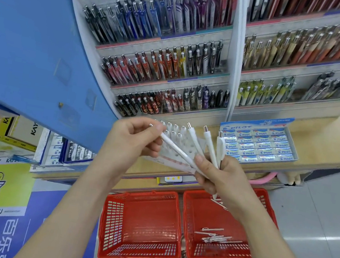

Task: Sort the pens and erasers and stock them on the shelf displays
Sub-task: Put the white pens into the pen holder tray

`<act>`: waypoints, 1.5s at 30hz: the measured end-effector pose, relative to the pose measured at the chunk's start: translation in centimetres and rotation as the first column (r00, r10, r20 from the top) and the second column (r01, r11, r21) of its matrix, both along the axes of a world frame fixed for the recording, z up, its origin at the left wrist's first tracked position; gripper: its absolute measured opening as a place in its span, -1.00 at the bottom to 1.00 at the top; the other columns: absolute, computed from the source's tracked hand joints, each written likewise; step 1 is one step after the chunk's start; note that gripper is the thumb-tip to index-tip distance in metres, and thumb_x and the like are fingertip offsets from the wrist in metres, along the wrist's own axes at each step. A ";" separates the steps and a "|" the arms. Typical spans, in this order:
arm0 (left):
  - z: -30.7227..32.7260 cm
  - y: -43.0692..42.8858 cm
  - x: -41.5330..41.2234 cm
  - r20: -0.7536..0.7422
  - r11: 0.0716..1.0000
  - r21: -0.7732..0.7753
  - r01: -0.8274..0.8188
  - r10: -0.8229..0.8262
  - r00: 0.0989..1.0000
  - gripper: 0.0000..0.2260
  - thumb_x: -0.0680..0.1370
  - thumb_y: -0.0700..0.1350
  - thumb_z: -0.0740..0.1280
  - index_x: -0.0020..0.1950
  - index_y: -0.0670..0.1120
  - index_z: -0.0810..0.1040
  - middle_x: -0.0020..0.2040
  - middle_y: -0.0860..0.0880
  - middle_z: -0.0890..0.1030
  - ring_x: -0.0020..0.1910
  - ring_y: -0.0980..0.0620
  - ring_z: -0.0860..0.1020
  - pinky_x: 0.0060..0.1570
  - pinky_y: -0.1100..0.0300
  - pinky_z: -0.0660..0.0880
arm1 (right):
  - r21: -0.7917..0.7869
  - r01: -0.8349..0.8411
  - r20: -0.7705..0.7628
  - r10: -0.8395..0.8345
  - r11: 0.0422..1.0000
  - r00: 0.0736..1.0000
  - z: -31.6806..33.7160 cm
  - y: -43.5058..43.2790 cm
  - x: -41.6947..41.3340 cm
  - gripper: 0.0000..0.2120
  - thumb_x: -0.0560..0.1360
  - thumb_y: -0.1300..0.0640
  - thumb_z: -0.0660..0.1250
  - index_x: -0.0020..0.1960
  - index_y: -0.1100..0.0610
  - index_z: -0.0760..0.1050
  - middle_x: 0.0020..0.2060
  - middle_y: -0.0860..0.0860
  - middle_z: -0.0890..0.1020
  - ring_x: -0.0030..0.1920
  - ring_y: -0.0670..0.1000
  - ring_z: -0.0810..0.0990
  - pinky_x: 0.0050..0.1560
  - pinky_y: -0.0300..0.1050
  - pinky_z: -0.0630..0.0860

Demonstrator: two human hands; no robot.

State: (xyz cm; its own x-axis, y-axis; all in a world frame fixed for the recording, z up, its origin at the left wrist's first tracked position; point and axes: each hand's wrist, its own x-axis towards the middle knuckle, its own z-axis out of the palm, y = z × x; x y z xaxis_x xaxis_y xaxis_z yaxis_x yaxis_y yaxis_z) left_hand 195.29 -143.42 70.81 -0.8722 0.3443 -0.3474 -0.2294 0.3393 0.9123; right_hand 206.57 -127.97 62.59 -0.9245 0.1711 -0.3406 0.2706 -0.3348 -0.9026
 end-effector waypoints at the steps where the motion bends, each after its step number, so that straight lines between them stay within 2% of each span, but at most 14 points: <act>1: 0.2 -0.2 -0.1 0.007 1.000 -0.002 0.000 0.000 1.000 -0.93 0.51 -0.24 0.35 -0.09 -0.20 0.63 -0.36 -0.08 0.60 -0.37 0.03 0.56 -0.34 0.24 0.56 | 0.001 -0.002 -0.001 0.002 1.000 1.000 -0.1 0.1 0.0 -0.63 0.44 -0.07 0.42 -0.26 0.24 0.52 -0.41 0.23 0.41 -0.50 0.00 0.22 -0.48 -0.17 0.10; 4: 0.5 -0.6 -0.1 0.013 0.999 -0.019 -0.041 0.041 0.999 -0.93 0.49 -0.30 0.37 -0.09 -0.17 0.63 -0.31 -0.11 0.67 -0.30 -0.01 0.64 -0.25 0.26 0.60 | -0.017 0.016 -0.012 -0.016 1.000 1.000 -0.4 -0.1 -0.2 -0.77 0.40 0.03 0.44 -0.20 0.21 0.54 -0.40 0.15 0.52 -0.51 -0.02 0.25 -0.49 -0.21 0.17; 7: 0.7 -0.9 0.0 -0.051 0.998 -0.046 -0.051 0.048 0.998 -0.97 0.48 -0.21 0.40 -0.13 -0.13 0.64 -0.32 -0.08 0.68 -0.31 0.01 0.66 -0.23 0.26 0.60 | 0.014 0.027 0.008 -0.027 1.000 1.000 -0.5 -0.7 -0.7 -0.80 0.42 0.11 0.45 -0.13 0.26 0.57 -0.42 0.05 0.56 -0.54 -0.10 0.28 -0.52 -0.26 0.24; 9: 1.0 -1.2 -0.2 -0.147 0.996 -0.066 -0.068 0.058 0.987 -0.96 0.48 -0.21 0.40 -0.15 -0.11 0.64 -0.36 -0.05 0.67 -0.35 0.04 0.64 -0.25 0.26 0.60 | 0.107 0.119 0.056 -0.126 0.987 0.990 -0.9 -1.0 -0.9 -0.84 0.44 0.10 0.45 -0.15 0.20 0.60 -0.45 -0.03 0.58 -0.55 -0.14 0.34 -0.50 -0.27 0.29; 12: 1.6 -1.8 -1.1 -0.347 0.984 -0.113 -0.140 0.093 0.933 -0.88 0.48 -0.21 0.41 -0.21 -0.01 0.64 -0.40 0.04 0.64 -0.40 0.10 0.61 -0.30 0.29 0.57 | 0.285 0.300 0.098 -0.339 0.910 0.936 -2.0 -0.7 -1.1 -0.88 0.44 0.08 0.45 -0.21 0.09 0.59 -0.45 -0.10 0.58 -0.48 -0.17 0.47 -0.42 -0.28 0.38; 16: 0.9 -2.5 -1.6 -0.512 0.943 -0.287 -0.167 -0.004 0.859 -0.83 0.46 -0.12 0.43 -0.27 0.15 0.61 -0.40 0.11 0.63 -0.36 0.11 0.63 -0.21 0.14 0.60 | 0.414 0.324 0.128 -0.406 0.851 0.905 -4.0 0.0 -1.2 -0.79 0.39 0.06 0.50 -0.26 0.13 0.51 -0.41 -0.02 0.57 -0.40 -0.03 0.48 -0.32 -0.12 0.40; 18: 0.0 -2.4 -1.3 -0.538 0.915 -0.365 -0.172 -0.056 0.841 -0.84 0.46 -0.09 0.44 -0.26 0.17 0.59 -0.41 0.13 0.62 -0.35 0.14 0.61 -0.18 0.12 0.59 | 0.424 0.285 0.170 -0.384 0.860 0.907 -5.1 -0.3 -1.4 -0.78 0.37 0.02 0.51 -0.20 0.14 0.54 -0.32 0.02 0.64 -0.29 0.05 0.59 -0.23 -0.03 0.52; 21: -1.2 -2.0 -0.9 -0.553 0.891 -0.416 -0.181 -0.089 0.829 -0.91 0.46 -0.08 0.44 -0.21 0.11 0.63 -0.36 0.22 0.59 -0.33 0.19 0.58 -0.11 0.11 0.58 | 0.368 0.260 0.222 -0.356 0.893 0.908 -6.3 -1.1 -1.7 -0.64 0.29 -0.06 0.51 -0.13 0.20 0.55 -0.21 0.17 0.67 -0.14 0.18 0.64 -0.09 0.12 0.58; 23: -1.9 -1.9 -0.7 -0.554 0.869 -0.463 -0.171 -0.134 0.822 -0.97 0.47 -0.06 0.43 -0.15 0.04 0.66 -0.37 0.24 0.57 -0.31 0.19 0.58 -0.11 0.13 0.57 | 0.334 0.258 0.236 -0.346 0.907 0.908 -6.8 -1.4 -1.7 -0.55 0.24 -0.12 0.50 -0.11 0.22 0.53 -0.20 0.18 0.66 -0.18 0.16 0.64 -0.10 0.09 0.57; 28: -3.7 -1.8 -0.5 -0.523 0.839 -0.532 -0.114 -0.220 0.824 -0.91 0.49 -0.06 0.40 -0.16 -0.04 0.66 -0.32 0.01 0.65 -0.26 -0.01 0.61 -0.12 0.03 0.55 | 0.327 0.261 0.214 -0.340 0.908 0.916 -7.0 -1.6 -1.4 -0.77 0.34 0.07 0.52 -0.23 0.15 0.49 -0.31 0.08 0.60 -0.29 0.03 0.55 -0.21 -0.04 0.50; 36: -6.0 -1.7 -0.2 -0.519 0.816 -0.568 -0.105 -0.256 0.815 -0.92 0.49 -0.07 0.40 -0.11 -0.02 0.68 -0.23 0.01 0.66 -0.21 0.03 0.59 -0.10 0.11 0.51 | 0.353 0.259 0.212 -0.347 0.899 0.914 -6.3 -1.9 -1.3 -0.80 0.37 0.07 0.50 -0.17 0.17 0.55 -0.29 0.09 0.65 -0.29 0.01 0.59 -0.23 -0.10 0.49; 38: -6.5 -1.7 -0.4 -0.536 0.793 -0.598 -0.118 -0.286 0.794 -0.92 0.47 -0.07 0.41 -0.10 -0.02 0.69 -0.23 0.03 0.59 -0.26 0.08 0.52 -0.16 0.18 0.43 | 0.367 0.264 0.208 -0.355 0.892 0.911 -6.3 -1.9 -1.2 -0.81 0.38 0.08 0.50 -0.18 0.16 0.54 -0.33 0.03 0.62 -0.34 -0.06 0.55 -0.30 -0.19 0.45; 41: -6.8 -1.3 -0.6 -0.522 0.740 -0.660 -0.128 -0.330 0.786 -0.90 0.46 -0.05 0.42 -0.07 -0.03 0.69 -0.25 0.06 0.48 -0.30 0.11 0.42 -0.28 0.28 0.23 | 0.368 0.274 0.191 -0.361 0.888 0.913 -6.3 -1.9 -1.2 -0.82 0.39 0.09 0.50 -0.14 0.16 0.56 -0.33 -0.03 0.64 -0.32 -0.11 0.58 -0.30 -0.24 0.42; 45: -6.7 -0.5 -0.8 -0.486 0.671 -0.726 -0.150 -0.347 0.802 -0.85 0.49 -0.01 0.38 -0.03 -0.03 0.68 -0.19 0.06 0.48 -0.22 0.09 0.43 -0.25 0.22 0.26 | 0.357 0.269 0.178 -0.347 0.895 0.921 -6.6 -1.8 -1.3 -0.82 0.40 0.09 0.49 -0.11 0.16 0.57 -0.28 0.00 0.66 -0.24 -0.04 0.63 -0.23 -0.17 0.49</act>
State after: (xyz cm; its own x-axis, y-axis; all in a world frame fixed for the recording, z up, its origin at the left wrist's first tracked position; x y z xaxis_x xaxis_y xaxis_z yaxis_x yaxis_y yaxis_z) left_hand 194.52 -143.93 64.09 -0.9522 0.3055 0.0047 0.2919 0.9052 0.3087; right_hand 205.24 -129.81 56.04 -0.7086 0.5699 -0.4159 0.4148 -0.1403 -0.8990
